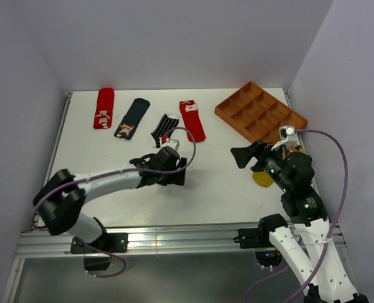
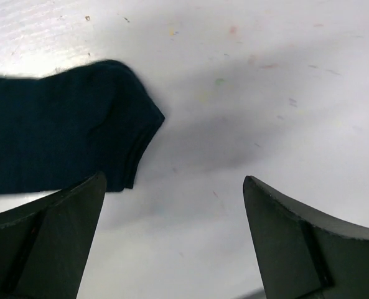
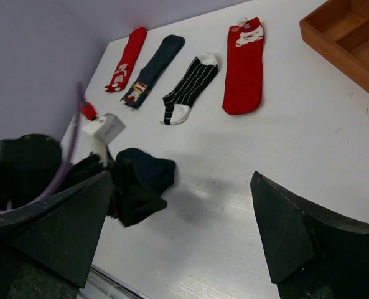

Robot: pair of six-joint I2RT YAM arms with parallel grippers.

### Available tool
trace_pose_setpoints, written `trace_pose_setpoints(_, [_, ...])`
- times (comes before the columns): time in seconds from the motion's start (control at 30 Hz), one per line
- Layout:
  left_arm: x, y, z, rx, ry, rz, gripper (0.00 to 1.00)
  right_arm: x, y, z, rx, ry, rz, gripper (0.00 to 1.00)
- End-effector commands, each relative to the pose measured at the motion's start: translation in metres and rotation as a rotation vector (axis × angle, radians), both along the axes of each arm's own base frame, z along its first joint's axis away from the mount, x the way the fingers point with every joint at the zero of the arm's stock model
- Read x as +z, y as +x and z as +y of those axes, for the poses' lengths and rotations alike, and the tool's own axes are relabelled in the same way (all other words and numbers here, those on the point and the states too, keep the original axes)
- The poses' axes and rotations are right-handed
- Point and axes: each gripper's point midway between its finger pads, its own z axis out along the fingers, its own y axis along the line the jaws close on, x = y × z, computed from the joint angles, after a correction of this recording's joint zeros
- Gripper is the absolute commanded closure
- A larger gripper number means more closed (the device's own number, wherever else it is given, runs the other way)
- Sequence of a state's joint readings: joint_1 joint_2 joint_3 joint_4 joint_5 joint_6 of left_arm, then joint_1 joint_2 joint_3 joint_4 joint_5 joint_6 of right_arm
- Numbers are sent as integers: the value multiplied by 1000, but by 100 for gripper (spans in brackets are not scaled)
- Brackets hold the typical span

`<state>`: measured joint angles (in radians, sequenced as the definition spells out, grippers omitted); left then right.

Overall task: Roll the socks
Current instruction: Move the sock to the center of the board.

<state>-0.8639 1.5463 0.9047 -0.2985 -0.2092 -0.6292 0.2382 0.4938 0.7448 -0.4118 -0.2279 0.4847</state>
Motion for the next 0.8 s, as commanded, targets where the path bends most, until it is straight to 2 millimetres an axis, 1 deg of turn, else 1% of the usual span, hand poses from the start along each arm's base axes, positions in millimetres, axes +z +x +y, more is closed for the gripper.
trace_pose_setpoints(0.0, [47, -4, 12, 122, -119, -95, 2, 8, 1, 3, 23, -15, -46, 0])
trace_pose_setpoints(0.03, [47, 0, 26, 225, -129, -120, 2, 8, 0, 4, 27, -15, -46, 0])
trace_pose_setpoints(0.07, [58, 2, 30, 261, -163, -148, 2, 8, 1, 5, 34, -14, -45, 0])
trace_pose_setpoints(0.13, [58, 6, 41, 346, -182, -156, 4, 4, 1, 8, 46, -16, -37, 0])
trace_pose_setpoints(0.23, [49, 20, 58, 462, -197, -115, 7, 1, 2, 13, 71, -18, -26, 0])
trace_pose_setpoints(0.27, [43, 29, 68, 506, -200, -94, 7, 1, 2, 14, 79, -19, -27, 0])
trace_pose_setpoints(0.3, [44, 37, 69, 524, -230, -103, 8, 0, 2, 15, 82, -21, -24, 0])
trace_pose_setpoints(0.37, [37, 49, 81, 589, -251, -95, 8, -2, 2, 16, 84, -24, -23, 0])
trace_pose_setpoints(0.4, [40, 57, 81, 601, -279, -110, 9, -2, 2, 16, 85, -26, -23, 0])
trace_pose_setpoints(0.47, [33, 69, 93, 649, -268, -116, 9, -4, 2, 16, 86, -27, -18, 0])
trace_pose_setpoints(0.5, [30, 72, 94, 650, -266, -111, 9, -4, 2, 17, 89, -27, -17, 0])
trace_pose_setpoints(0.53, [31, 80, 92, 638, -267, -120, 9, -6, 3, 17, 93, -29, -11, 0])
trace_pose_setpoints(0.57, [21, 85, 96, 643, -243, -102, 9, -7, 3, 17, 93, -30, -9, 0])
trace_pose_setpoints(0.6, [16, 88, 94, 630, -234, -87, 9, -8, 3, 18, 95, -33, -9, 0])
trace_pose_setpoints(0.63, [18, 95, 92, 617, -222, -94, 9, -8, 3, 18, 96, -33, -9, 0])
trace_pose_setpoints(0.67, [1, 95, 93, 612, -175, -58, 9, -8, 3, 18, 96, -33, -8, 0])
trace_pose_setpoints(0.7, [-5, 95, 92, 609, -155, -42, 9, -9, 3, 18, 95, -36, -9, 0])
trace_pose_setpoints(0.73, [-7, 98, 90, 606, -151, -30, 9, -9, 3, 18, 95, -36, -11, 0])
trace_pose_setpoints(0.77, [-20, 96, 88, 599, -129, 2, 9, -9, 2, 17, 93, -39, -12, 0])
